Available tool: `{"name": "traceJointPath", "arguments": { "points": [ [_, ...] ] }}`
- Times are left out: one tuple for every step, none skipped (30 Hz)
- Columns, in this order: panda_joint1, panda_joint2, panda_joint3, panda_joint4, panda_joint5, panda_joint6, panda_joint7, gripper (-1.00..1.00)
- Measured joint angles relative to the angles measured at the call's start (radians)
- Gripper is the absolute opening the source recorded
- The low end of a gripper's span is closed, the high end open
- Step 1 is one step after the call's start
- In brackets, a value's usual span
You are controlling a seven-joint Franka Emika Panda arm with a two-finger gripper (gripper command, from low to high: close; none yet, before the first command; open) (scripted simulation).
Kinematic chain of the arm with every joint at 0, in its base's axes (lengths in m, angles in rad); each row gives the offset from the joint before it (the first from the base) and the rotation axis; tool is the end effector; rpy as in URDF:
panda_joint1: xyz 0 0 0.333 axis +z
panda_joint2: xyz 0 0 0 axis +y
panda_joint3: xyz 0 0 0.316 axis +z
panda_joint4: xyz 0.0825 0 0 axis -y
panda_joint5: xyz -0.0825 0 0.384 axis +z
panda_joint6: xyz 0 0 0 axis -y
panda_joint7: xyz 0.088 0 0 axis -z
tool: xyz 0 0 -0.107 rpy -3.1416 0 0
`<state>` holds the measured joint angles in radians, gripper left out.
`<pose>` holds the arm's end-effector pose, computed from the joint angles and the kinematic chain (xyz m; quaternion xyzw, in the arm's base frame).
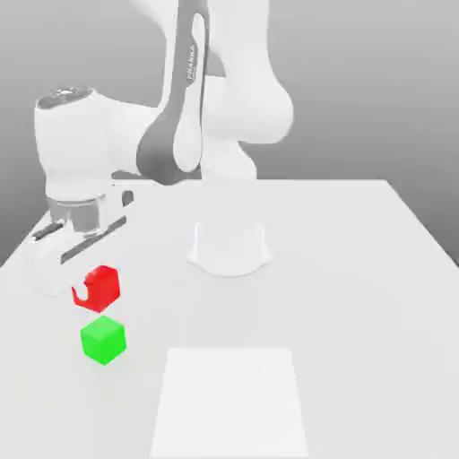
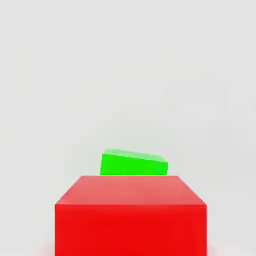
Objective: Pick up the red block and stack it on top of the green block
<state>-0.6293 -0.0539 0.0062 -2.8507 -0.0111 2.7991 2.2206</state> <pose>0.2935 -0.2103 0.2127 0.1536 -0.9881 0.0023 0.0006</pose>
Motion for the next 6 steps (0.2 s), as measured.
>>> {"name": "traceJointPath", "arguments": {
  "points": [
    [0.000,0.034,0.000,0.001,-0.001,0.033,0.001,-1.00],
    [-0.001,0.068,0.001,0.002,0.001,0.066,0.000,-1.00],
    [-0.001,0.101,0.002,0.003,0.004,0.097,-0.002,1.00],
    [-0.001,0.101,0.002,0.003,0.004,0.097,-0.002,1.00],
    [-0.001,0.101,0.002,0.003,0.004,0.097,-0.002,1.00],
    [-0.001,0.101,0.002,0.003,0.004,0.097,-0.002,1.00]
  ]
}}
